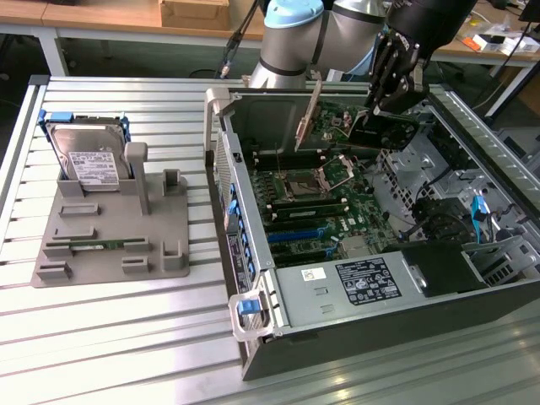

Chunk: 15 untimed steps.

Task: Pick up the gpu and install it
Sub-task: 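Insert the gpu into the slot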

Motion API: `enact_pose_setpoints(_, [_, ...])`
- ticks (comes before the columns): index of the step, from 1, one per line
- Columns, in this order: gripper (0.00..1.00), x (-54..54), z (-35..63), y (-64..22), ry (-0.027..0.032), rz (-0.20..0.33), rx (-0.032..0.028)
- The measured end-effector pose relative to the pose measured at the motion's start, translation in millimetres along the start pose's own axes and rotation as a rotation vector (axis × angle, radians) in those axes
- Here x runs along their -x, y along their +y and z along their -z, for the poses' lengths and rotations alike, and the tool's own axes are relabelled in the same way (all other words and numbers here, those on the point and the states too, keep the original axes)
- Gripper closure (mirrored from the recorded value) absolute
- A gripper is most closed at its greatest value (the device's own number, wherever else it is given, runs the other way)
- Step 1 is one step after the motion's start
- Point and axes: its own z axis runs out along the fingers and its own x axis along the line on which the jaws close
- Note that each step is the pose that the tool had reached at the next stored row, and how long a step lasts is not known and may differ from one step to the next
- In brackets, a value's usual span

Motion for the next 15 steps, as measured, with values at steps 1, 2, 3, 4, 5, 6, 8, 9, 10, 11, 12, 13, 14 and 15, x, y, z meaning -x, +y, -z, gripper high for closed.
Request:
enact_pose_setpoints(1, [0.74, 0.0, 0.0, 0.0, 0.0002, 0.009, 0.0002])
enact_pose_setpoints(2, [0.74, 0.0, -0.1, 0.0, 0.0006, 0.019, 0.0005])
enact_pose_setpoints(3, [0.74, 0.0, -0.1, 0.0, 0.0009, 0.029, 0.0007])
enact_pose_setpoints(4, [0.74, 0.0, -0.1, 0.0, 0.0011, 0.038, 0.0009])
enact_pose_setpoints(5, [0.74, 0.0, -0.2, 0.0, 0.0018, 0.055, 0.0014])
enact_pose_setpoints(6, [0.74, 0.0, -0.2, 0.0, 0.0023, 0.072, 0.0018])
enact_pose_setpoints(8, [0.74, 0.0, -0.3, 0.0, 0.0032, 0.100, 0.0025])
enact_pose_setpoints(9, [0.74, 0.0, -0.3, 0.0, 0.0038, 0.116, 0.0029])
enact_pose_setpoints(10, [0.74, 0.0, -0.4, 0.0, 0.0042, 0.130, 0.0033])
enact_pose_setpoints(11, [0.74, 0.0, -0.4, 0.0, 0.0044, 0.135, 0.0034])
enact_pose_setpoints(12, [0.74, 0.0, -0.5, 0.0, 0.0049, 0.149, 0.0037])
enact_pose_setpoints(13, [0.74, 0.0, -0.5, 0.0, 0.0052, 0.159, 0.0040])
enact_pose_setpoints(14, [0.74, 0.0, -0.6, 0.0, 0.0056, 0.171, 0.0043])
enact_pose_setpoints(15, [0.74, 0.0, -0.6, 0.0, 0.0060, 0.184, 0.0046])
